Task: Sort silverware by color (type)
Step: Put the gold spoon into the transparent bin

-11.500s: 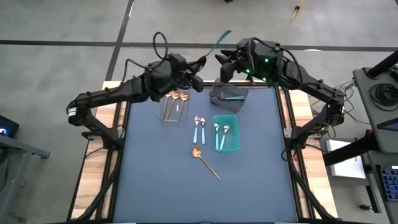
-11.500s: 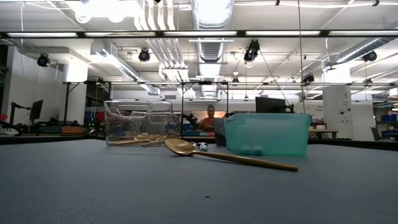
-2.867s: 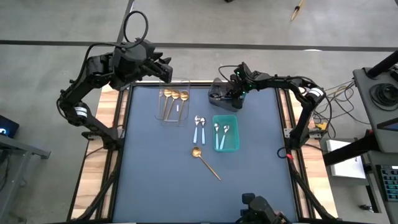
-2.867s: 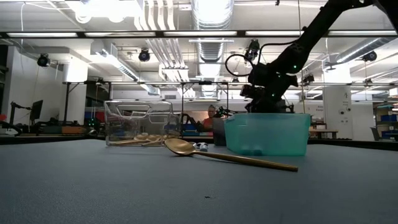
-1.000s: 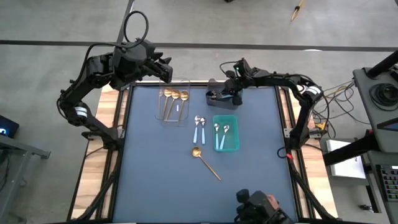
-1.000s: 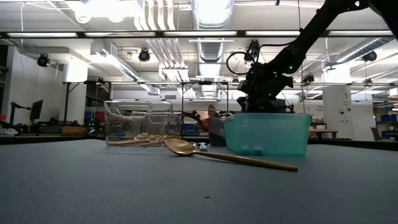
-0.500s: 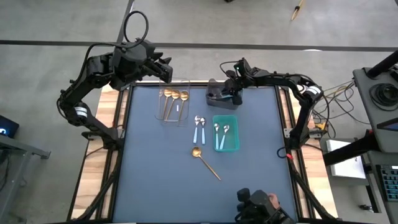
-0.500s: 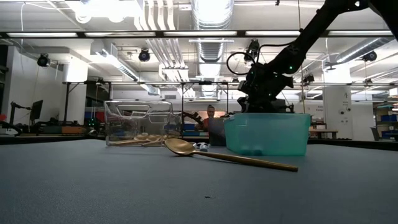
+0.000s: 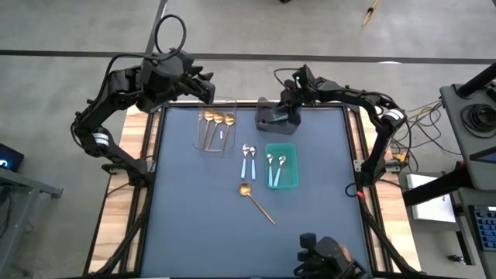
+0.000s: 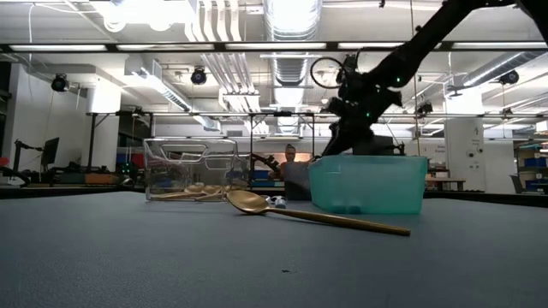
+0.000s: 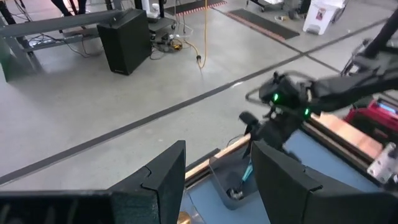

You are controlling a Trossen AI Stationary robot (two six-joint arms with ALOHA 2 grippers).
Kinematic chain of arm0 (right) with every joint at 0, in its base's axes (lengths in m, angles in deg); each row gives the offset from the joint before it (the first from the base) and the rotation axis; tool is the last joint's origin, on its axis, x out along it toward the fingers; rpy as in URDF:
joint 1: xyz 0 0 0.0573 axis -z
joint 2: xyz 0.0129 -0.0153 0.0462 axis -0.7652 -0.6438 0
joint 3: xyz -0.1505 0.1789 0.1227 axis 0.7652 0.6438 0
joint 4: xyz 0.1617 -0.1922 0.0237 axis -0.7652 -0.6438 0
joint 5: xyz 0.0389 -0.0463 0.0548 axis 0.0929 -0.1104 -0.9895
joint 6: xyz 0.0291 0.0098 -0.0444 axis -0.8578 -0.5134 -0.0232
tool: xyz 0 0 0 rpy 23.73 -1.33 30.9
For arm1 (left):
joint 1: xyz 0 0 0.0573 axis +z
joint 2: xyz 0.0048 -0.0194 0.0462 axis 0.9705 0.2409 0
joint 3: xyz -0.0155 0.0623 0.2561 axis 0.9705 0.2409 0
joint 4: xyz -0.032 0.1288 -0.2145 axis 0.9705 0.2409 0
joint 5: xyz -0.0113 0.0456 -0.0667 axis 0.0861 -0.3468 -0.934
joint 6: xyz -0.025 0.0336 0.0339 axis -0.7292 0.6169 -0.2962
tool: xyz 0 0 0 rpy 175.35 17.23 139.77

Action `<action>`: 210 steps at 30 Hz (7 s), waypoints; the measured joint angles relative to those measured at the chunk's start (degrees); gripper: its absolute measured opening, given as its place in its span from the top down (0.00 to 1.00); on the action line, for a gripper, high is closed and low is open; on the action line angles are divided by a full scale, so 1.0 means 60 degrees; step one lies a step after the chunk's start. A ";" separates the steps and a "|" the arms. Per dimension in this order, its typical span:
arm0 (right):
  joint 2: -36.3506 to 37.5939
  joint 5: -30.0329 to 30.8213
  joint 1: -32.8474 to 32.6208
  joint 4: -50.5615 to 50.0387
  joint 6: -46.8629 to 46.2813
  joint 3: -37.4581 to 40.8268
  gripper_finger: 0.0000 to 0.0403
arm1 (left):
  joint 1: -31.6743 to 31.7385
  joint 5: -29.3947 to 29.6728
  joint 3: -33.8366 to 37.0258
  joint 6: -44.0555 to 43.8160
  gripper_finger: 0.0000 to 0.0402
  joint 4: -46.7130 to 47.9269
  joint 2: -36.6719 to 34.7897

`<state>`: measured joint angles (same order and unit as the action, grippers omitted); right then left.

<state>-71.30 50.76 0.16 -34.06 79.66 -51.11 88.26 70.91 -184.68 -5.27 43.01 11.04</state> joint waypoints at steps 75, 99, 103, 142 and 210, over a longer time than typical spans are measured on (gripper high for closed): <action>-0.0595 0.5244 -1.1780 -0.5210 -1.6274 -0.0857 0.84 | -0.5564 -0.1581 1.0772 -0.5507 0.59 -0.4754 -0.3639; -0.1703 0.8496 -1.2743 -0.3273 -1.6291 -0.0712 0.84 | -0.6763 -0.1488 1.0666 -0.8783 0.59 -0.5093 -0.1980; -0.1944 0.8448 -1.2749 -0.3018 -1.6300 -0.0712 0.84 | -0.6759 -0.1481 1.0666 -0.8755 0.59 -0.5097 -0.1898; 0.2114 0.7996 -1.0367 -0.5062 -1.5052 -0.1466 0.84 | -0.6724 -0.1019 1.0659 -1.0322 0.59 -0.6448 -0.1003; 0.5237 0.5710 -0.7839 -0.7305 -0.8706 -0.1364 0.84 | -0.5262 -0.2405 0.2859 -1.4035 0.64 -0.0393 0.7570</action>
<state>-39.87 85.03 -46.88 -77.89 27.42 -59.29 56.68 56.48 -167.53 -89.48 40.65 56.46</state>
